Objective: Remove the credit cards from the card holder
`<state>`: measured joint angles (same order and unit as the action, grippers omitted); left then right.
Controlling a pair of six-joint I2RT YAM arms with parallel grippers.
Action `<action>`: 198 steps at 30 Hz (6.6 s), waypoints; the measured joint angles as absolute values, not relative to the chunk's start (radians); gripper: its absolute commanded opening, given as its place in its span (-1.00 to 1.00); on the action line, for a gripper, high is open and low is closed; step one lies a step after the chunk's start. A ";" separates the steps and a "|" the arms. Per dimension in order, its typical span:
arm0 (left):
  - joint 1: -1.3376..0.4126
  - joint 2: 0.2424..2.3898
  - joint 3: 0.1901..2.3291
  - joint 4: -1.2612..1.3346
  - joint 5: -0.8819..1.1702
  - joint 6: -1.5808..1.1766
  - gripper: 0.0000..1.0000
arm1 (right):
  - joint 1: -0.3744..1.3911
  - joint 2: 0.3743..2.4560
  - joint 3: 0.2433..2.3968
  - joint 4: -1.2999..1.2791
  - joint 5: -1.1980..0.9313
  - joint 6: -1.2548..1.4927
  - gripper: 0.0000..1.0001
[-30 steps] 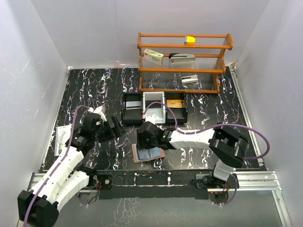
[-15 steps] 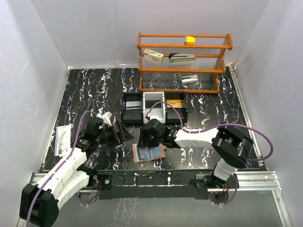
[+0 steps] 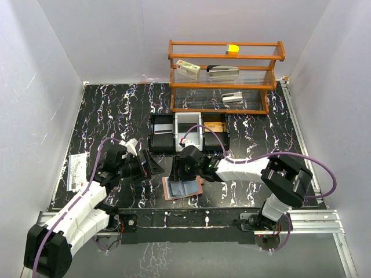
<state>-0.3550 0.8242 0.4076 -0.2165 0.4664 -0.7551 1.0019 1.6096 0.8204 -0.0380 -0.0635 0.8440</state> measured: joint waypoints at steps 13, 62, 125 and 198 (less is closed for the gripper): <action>-0.355 0.856 0.408 -0.179 0.519 -0.763 0.86 | 0.989 1.601 0.801 -0.022 -0.085 0.844 -0.02; -0.699 0.920 0.183 0.182 0.319 -0.989 -0.02 | 0.931 1.583 0.723 0.080 -0.182 0.886 0.01; -0.729 0.935 0.197 0.162 0.266 -0.988 -0.01 | 0.912 1.576 0.707 0.094 -0.214 0.893 -0.07; -0.894 1.324 0.454 0.388 0.323 -0.985 0.04 | 0.792 1.005 0.537 -0.171 0.028 0.876 -0.05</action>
<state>-0.8940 1.3243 0.4538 0.3882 0.3233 -0.9848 0.7921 1.0050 0.5373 -0.1711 0.0277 0.8757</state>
